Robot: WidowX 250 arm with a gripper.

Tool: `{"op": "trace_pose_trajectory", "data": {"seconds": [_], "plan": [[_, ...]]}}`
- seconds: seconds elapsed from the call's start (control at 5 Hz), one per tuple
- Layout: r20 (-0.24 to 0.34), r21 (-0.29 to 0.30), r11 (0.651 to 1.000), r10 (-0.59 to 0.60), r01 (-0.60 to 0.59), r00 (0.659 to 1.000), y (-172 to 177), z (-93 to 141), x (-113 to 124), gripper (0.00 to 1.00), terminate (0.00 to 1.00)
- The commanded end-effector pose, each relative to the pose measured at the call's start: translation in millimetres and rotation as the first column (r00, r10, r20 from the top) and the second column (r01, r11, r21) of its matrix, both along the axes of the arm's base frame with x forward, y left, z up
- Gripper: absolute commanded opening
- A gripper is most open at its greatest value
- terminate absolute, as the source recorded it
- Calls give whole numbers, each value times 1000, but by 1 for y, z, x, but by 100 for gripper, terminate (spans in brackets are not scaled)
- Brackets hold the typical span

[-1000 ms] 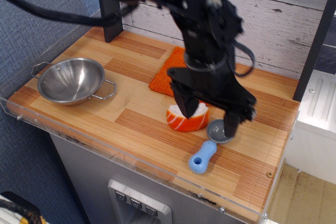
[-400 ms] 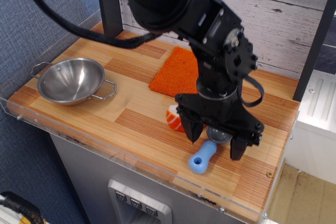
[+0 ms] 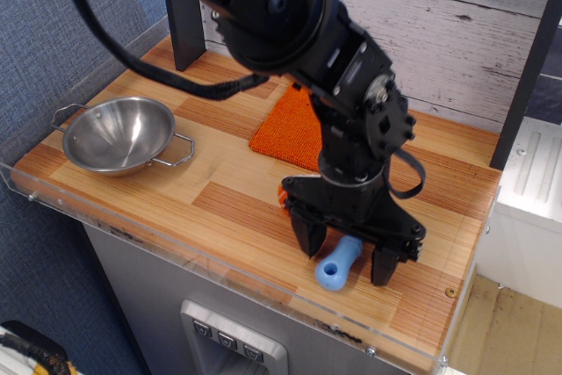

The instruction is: Put the blue spoon to the right of the red cloth.

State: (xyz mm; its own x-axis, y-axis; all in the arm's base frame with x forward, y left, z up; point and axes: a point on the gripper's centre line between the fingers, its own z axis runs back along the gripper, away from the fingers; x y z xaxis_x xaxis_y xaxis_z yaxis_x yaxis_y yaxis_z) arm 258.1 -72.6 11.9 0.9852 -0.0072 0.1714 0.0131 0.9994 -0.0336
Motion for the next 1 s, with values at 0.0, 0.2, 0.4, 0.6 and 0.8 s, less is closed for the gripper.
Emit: {"op": "trace_pose_trajectory", "data": {"seconds": [0.0, 0.2, 0.4, 0.6, 0.8], "plan": [[163, 46, 999, 0, -7, 987, 6, -2, 3, 100, 0], [177, 47, 999, -16, 8, 984, 6, -5, 5, 0, 0], [178, 40, 999, -18, 11, 984, 4, -4, 5, 0, 0], [176, 32, 999, -16, 10, 984, 3, -1, 6, 0, 0], [181, 47, 999, -8, 0, 984, 4, 9, 7, 0, 0]]}}
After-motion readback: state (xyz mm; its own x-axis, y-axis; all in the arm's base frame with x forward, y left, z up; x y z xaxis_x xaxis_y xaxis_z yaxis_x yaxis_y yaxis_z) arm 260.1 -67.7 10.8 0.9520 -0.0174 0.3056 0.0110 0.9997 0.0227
